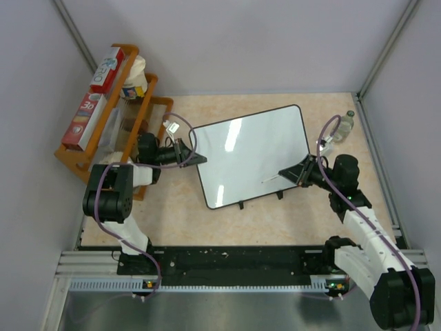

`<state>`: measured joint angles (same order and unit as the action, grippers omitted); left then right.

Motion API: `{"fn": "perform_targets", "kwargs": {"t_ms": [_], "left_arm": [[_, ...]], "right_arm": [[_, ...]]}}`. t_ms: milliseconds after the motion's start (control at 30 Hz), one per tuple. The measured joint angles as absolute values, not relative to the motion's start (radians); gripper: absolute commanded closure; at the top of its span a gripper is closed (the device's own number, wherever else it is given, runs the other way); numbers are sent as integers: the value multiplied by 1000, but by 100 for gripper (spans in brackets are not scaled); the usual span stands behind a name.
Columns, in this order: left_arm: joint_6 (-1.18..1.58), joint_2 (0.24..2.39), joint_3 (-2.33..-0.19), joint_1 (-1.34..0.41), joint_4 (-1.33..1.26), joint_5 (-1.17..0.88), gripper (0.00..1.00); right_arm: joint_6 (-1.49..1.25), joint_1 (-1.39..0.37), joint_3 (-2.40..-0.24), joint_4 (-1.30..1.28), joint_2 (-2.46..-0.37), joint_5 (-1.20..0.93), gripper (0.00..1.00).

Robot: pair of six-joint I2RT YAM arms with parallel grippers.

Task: Write a sentence on the whiteboard
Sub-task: Move the whiteboard to the corner of the board.

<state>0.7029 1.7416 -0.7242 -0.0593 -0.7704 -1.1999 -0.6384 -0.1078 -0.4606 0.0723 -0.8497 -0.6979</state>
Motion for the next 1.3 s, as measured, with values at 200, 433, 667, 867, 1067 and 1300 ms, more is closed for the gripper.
{"fn": "perform_targets", "kwargs": {"t_ms": [200, 433, 667, 867, 1067, 1300], "left_arm": [[701, 1709, -682, -90, -783, -1177, 100], [668, 1666, -642, -167, -780, -1147, 100], [689, 1613, -563, -189, -820, -1118, 100], [712, 1594, -531, -219, -860, -1100, 100], [692, 1588, -540, -253, -830, -1097, 100], [677, 1589, -555, -263, -811, -1102, 100]], "right_arm": [[-639, -108, -461, 81, -854, -703, 100], [-639, -108, -461, 82, -854, -705, 100], [-642, -108, -475, 93, -852, -715, 100], [-658, -107, -479, 121, -838, -744, 100], [-658, -107, -500, 128, -818, -755, 100], [-658, -107, -506, 128, -808, -758, 100]]}}
